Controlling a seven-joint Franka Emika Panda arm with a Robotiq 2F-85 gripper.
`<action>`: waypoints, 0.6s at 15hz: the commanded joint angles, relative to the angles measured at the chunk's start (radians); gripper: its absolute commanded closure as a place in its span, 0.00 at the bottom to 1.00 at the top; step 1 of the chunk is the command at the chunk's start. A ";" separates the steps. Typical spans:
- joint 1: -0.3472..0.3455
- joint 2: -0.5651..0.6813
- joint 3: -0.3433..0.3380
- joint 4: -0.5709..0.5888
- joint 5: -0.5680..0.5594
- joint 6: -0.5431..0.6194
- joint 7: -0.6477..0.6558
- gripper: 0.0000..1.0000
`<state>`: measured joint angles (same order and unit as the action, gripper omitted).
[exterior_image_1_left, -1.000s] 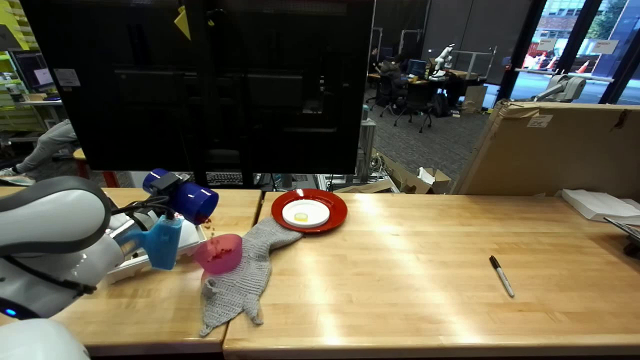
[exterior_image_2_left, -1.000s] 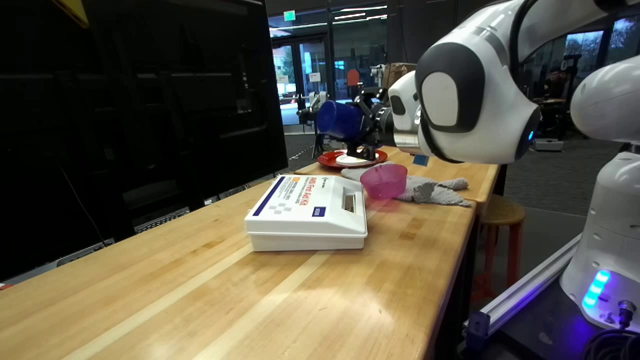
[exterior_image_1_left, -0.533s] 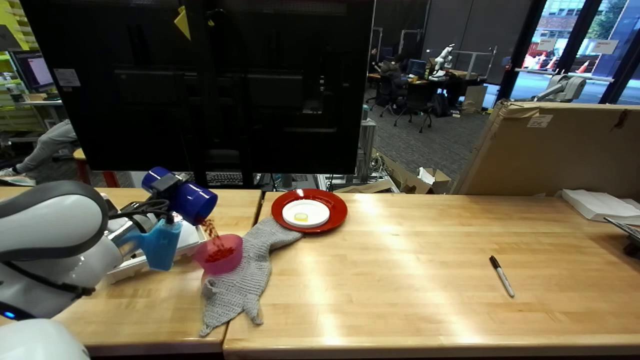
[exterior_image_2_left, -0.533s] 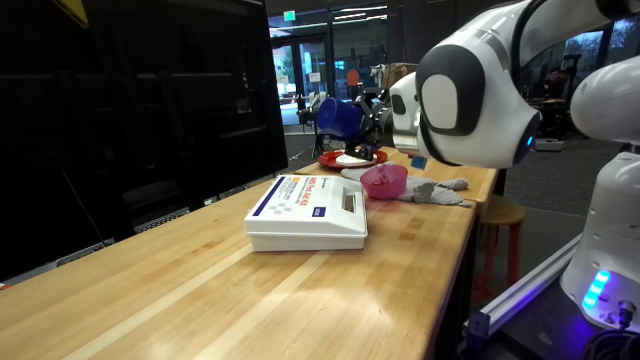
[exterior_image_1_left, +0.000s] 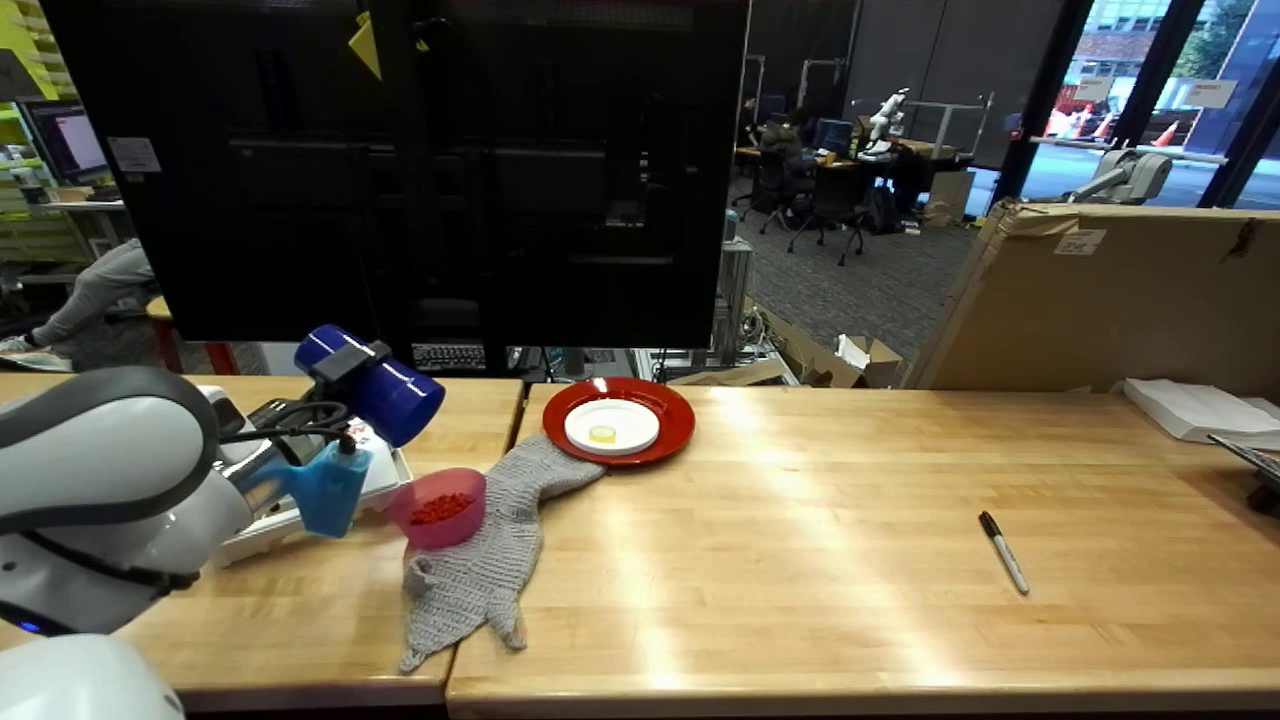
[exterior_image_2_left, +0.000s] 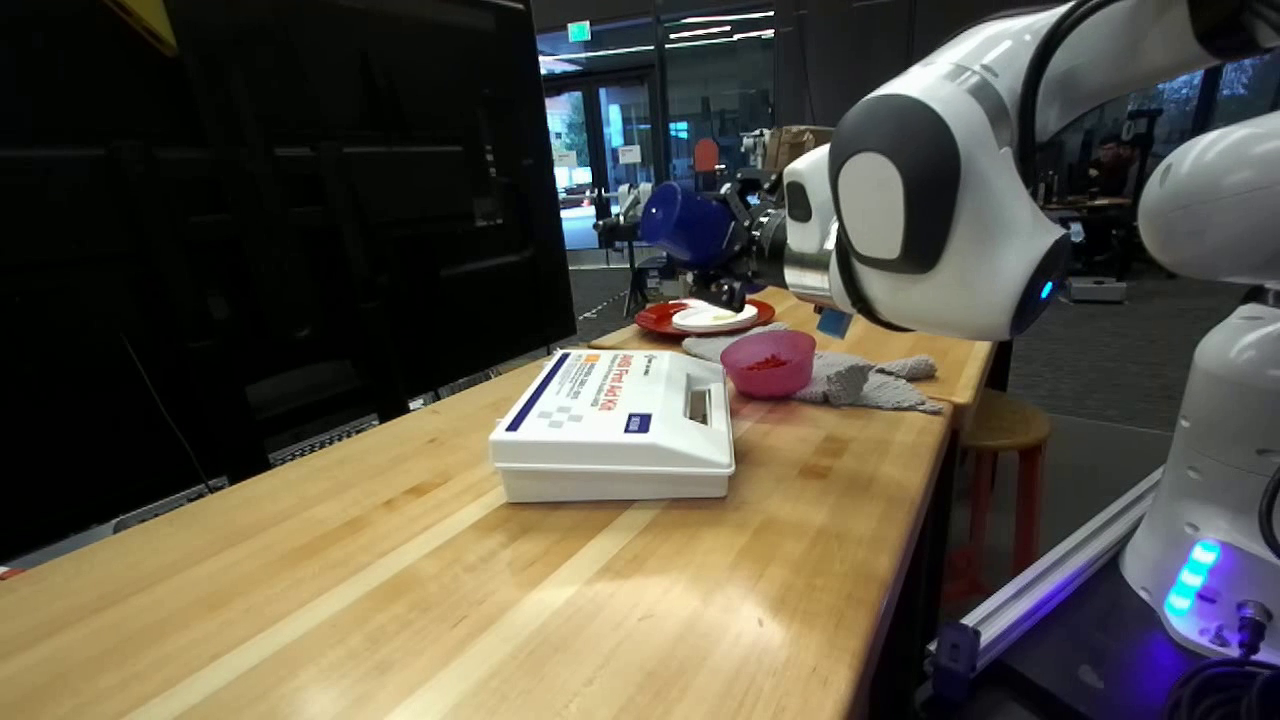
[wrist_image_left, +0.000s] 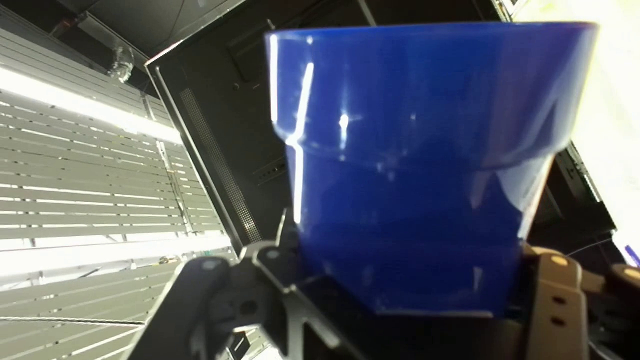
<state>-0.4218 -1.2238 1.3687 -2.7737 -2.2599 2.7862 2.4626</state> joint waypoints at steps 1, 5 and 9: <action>-0.028 -0.080 0.030 0.000 0.032 0.029 0.082 0.42; -0.045 -0.115 0.051 0.000 0.057 0.049 0.116 0.42; -0.036 -0.129 0.068 0.000 0.034 0.057 0.127 0.42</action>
<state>-0.4630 -1.3060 1.4164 -2.7737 -2.1954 2.8212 2.5359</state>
